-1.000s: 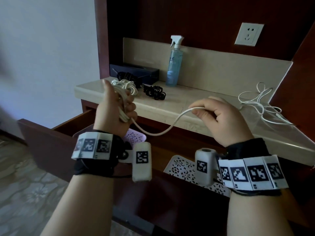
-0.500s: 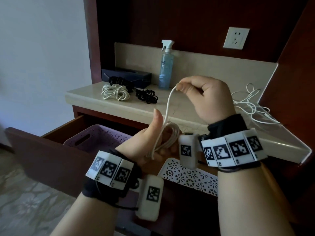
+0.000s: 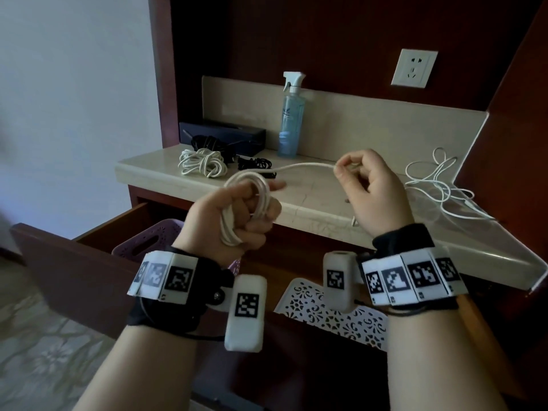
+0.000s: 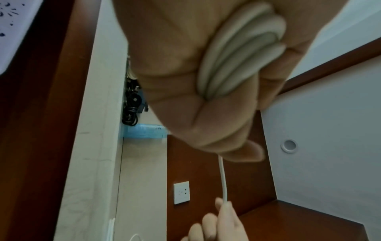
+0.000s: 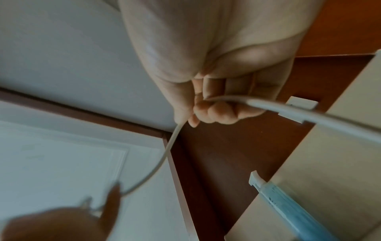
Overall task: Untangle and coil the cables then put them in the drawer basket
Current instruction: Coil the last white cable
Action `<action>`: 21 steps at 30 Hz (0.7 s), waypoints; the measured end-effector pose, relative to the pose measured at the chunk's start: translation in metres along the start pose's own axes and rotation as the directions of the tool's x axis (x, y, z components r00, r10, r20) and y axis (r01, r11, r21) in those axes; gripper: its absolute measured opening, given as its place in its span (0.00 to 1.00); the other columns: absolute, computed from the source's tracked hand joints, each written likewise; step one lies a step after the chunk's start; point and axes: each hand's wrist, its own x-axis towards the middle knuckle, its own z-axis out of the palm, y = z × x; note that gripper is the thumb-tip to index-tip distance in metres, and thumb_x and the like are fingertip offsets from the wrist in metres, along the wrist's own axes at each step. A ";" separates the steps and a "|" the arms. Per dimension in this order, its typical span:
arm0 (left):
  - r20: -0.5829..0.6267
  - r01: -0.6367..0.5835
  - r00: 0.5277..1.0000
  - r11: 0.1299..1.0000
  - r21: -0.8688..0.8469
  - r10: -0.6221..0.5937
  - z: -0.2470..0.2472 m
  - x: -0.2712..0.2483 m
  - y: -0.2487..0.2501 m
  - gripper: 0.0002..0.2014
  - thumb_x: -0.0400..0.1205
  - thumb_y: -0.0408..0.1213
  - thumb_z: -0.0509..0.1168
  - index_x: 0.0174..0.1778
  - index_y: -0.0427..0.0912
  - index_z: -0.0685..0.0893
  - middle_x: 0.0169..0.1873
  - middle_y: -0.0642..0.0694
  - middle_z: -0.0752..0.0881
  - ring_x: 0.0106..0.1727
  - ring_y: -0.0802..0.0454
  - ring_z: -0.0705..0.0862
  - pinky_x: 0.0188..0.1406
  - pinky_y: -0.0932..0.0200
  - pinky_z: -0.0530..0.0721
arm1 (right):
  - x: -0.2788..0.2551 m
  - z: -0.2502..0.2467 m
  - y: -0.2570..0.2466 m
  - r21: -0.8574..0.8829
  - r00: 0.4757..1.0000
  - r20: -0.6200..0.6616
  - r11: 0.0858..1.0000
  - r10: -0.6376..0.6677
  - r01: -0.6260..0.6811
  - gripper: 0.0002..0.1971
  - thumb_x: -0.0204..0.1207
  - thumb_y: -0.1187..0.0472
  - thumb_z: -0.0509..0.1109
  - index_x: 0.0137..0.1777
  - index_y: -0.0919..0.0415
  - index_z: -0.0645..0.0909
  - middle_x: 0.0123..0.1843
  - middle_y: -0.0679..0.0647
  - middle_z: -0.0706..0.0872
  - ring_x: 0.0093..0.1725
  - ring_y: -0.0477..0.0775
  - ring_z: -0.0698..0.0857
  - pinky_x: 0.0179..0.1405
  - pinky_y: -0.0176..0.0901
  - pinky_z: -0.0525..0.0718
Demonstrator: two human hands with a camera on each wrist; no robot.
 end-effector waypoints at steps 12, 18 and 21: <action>-0.235 -0.176 0.950 0.975 0.139 0.205 0.001 0.012 -0.001 0.21 0.88 0.49 0.43 0.51 0.40 0.78 0.44 0.44 0.87 0.23 0.57 0.66 0.18 0.70 0.60 | -0.033 0.001 0.002 0.116 0.965 -0.054 0.958 -0.257 0.261 0.02 0.77 0.64 0.64 0.44 0.59 0.77 0.34 0.42 0.78 0.34 0.36 0.76 0.36 0.23 0.73; -0.178 -0.202 0.957 0.966 0.163 0.230 0.000 0.014 -0.002 0.13 0.84 0.47 0.55 0.48 0.43 0.81 0.30 0.49 0.77 0.24 0.59 0.66 0.21 0.69 0.59 | -0.035 0.005 0.006 0.108 0.972 -0.037 0.966 -0.230 0.233 0.02 0.77 0.63 0.63 0.44 0.56 0.76 0.34 0.44 0.78 0.34 0.42 0.77 0.36 0.27 0.74; -0.173 -0.174 0.963 0.969 0.175 0.205 -0.001 0.014 -0.003 0.09 0.74 0.34 0.61 0.45 0.44 0.85 0.27 0.50 0.73 0.23 0.60 0.66 0.19 0.69 0.60 | -0.035 0.005 0.006 0.130 0.975 0.019 0.967 -0.222 0.218 0.03 0.77 0.62 0.63 0.44 0.54 0.76 0.33 0.44 0.78 0.35 0.42 0.78 0.38 0.26 0.75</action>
